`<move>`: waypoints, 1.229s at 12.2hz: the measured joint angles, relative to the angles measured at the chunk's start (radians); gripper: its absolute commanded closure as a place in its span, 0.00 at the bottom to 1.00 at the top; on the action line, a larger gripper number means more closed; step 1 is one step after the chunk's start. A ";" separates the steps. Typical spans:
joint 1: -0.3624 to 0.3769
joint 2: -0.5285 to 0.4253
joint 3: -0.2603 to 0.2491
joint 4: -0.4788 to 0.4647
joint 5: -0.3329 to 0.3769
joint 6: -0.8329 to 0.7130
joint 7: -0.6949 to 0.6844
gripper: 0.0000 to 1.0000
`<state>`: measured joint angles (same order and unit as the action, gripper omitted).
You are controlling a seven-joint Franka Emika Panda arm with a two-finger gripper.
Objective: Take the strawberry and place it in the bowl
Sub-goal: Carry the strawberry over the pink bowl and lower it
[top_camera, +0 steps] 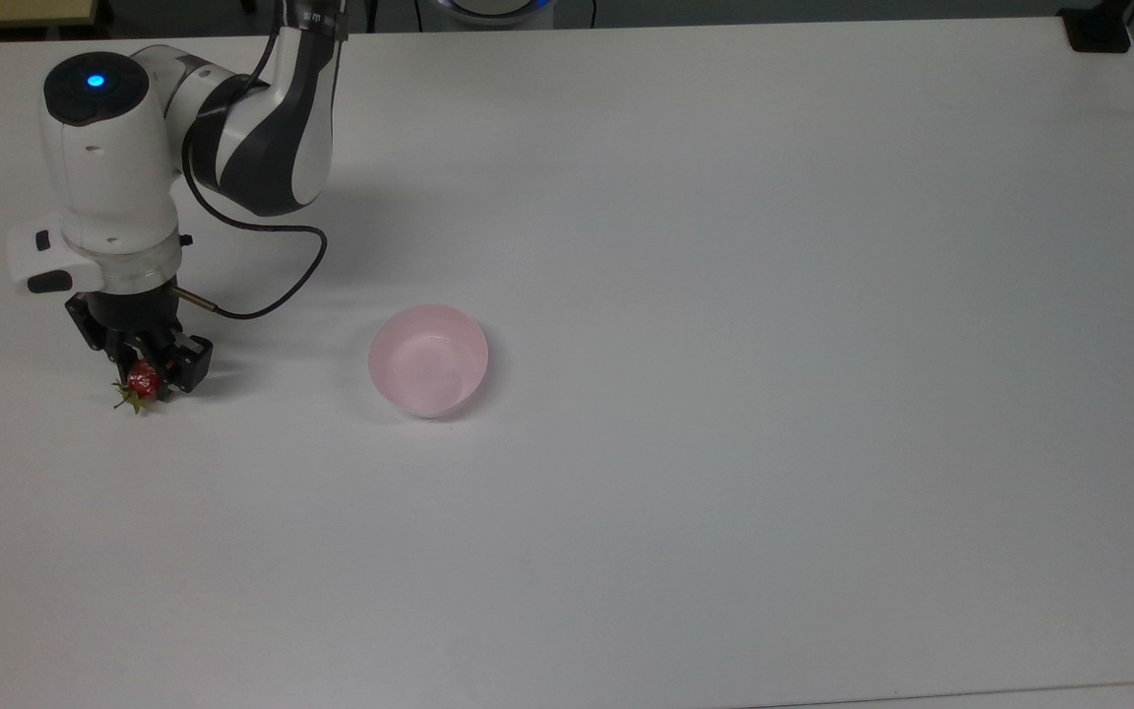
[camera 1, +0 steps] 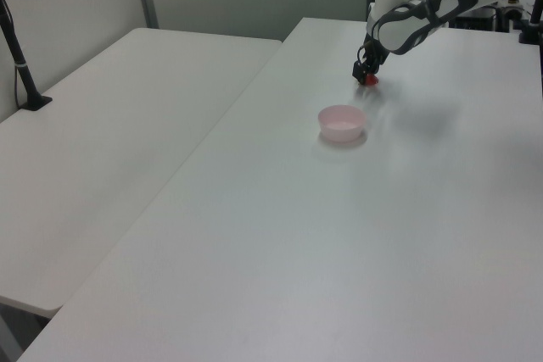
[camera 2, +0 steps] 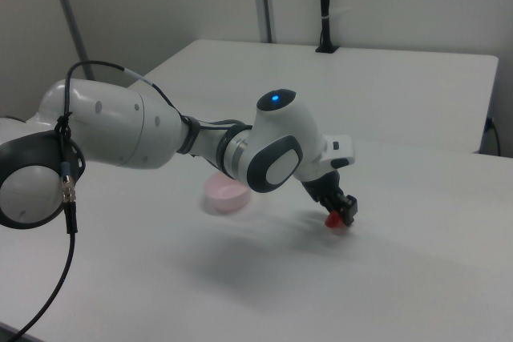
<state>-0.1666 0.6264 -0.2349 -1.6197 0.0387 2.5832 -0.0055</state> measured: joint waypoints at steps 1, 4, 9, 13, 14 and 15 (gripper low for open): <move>0.000 -0.004 0.000 0.006 0.000 0.000 0.000 0.82; 0.013 -0.075 0.000 0.031 0.032 -0.012 0.001 0.82; 0.257 -0.272 -0.025 -0.056 0.077 -0.181 0.014 0.81; 0.405 -0.259 -0.029 -0.125 0.061 -0.181 0.111 0.73; 0.409 -0.243 -0.029 -0.125 0.049 -0.181 0.111 0.60; 0.411 -0.236 -0.029 -0.126 0.044 -0.181 0.111 0.21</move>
<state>0.2448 0.3906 -0.2640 -1.7456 0.0825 2.4019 0.1056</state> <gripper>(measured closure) 0.595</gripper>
